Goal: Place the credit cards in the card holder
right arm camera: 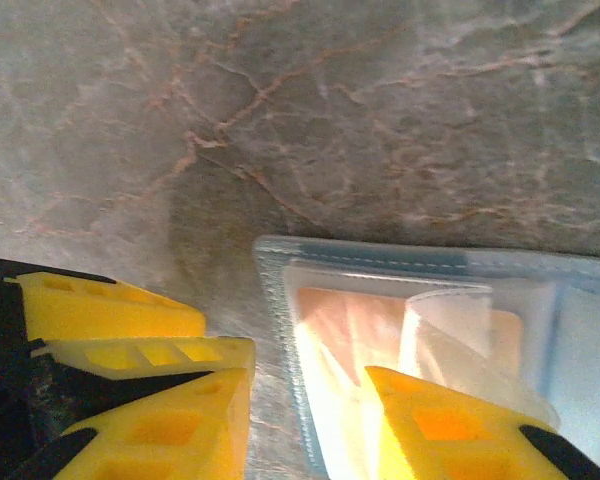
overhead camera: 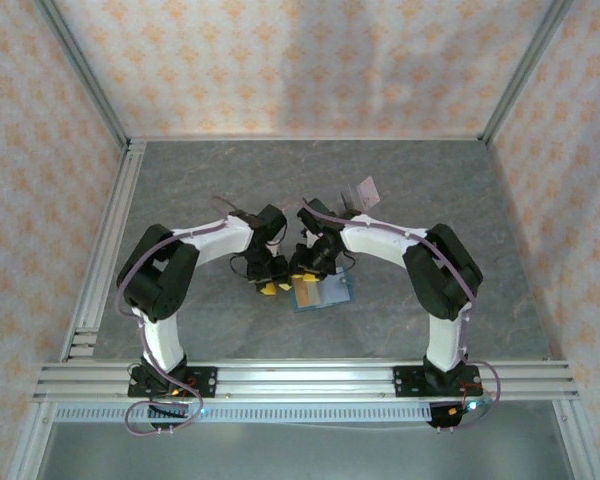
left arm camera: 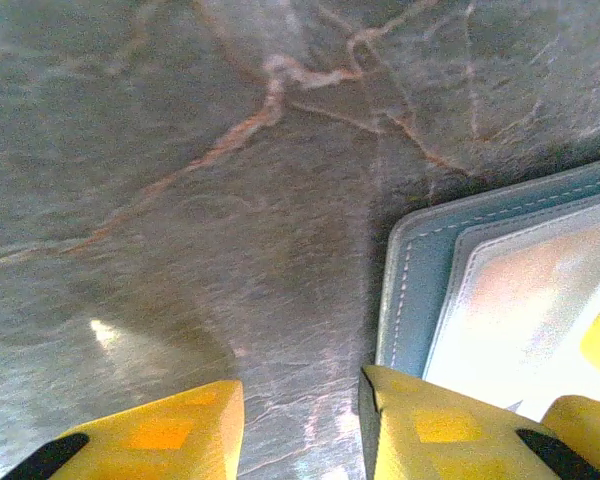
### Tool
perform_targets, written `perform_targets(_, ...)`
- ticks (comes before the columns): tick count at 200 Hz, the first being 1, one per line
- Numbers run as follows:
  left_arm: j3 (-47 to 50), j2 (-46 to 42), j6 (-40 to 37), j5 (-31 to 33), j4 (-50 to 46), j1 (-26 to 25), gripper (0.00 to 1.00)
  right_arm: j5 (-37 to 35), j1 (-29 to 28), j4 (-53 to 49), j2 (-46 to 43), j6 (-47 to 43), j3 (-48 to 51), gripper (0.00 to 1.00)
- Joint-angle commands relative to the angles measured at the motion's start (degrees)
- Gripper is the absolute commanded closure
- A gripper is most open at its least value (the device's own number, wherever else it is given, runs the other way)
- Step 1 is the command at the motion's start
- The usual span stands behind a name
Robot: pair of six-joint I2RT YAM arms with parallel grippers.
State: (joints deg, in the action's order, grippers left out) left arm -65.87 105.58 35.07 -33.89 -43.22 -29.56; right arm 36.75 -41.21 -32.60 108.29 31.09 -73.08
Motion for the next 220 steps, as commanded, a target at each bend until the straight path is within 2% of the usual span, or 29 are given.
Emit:
perform_targets(1, 0.9, -4.1, -0.6, -1.4, -1.4, 0.5, 0.63, 1.7, -0.5, 5.6, 0.0, 3.3, -1.5, 0.65)
perform_targets(39, 2.5, -7.9, -1.0, -1.5, -2.7, 3.3, 0.63, 3.0, -1.7, 4.9, 1.1, 3.1, -5.5, 0.64)
perform_targets(63, 3.9, -9.7, -1.7, -1.9, -3.2, 5.4, 0.62, 2.3, -1.8, 0.0, 0.3, 0.3, -10.7, 0.63)
perform_targets(77, 4.6, -10.4, -2.1, -2.0, -3.5, 6.3, 0.62, 0.2, -1.8, -5.0, -0.2, -2.6, -14.8, 0.63)
perform_targets(98, 5.0, -10.9, -2.7, -2.0, -3.9, 6.8, 0.61, -8.0, -0.5, -13.1, -1.7, -6.5, -17.5, 0.61)
perform_targets(122, 4.8, -10.9, -3.0, -3.0, -3.8, 6.7, 0.6, -11.1, 3.7, -16.5, -2.7, -8.5, -12.9, 0.74)
perform_targets(135, 4.5, -10.7, -3.2, -3.1, -3.9, 6.5, 0.6, -13.2, 5.0, -17.7, -3.9, -9.7, -10.1, 0.74)
perform_targets(170, 4.0, -9.6, -3.3, -3.5, -3.9, 5.8, 0.6, -13.3, 7.4, -15.8, -7.9, -10.4, -2.6, 0.62)
perform_targets(220, 2.4, -7.9, -3.0, -3.6, -3.9, 4.3, 0.6, -11.5, 9.1, -13.9, -6.7, -11.2, 1.1, 0.57)
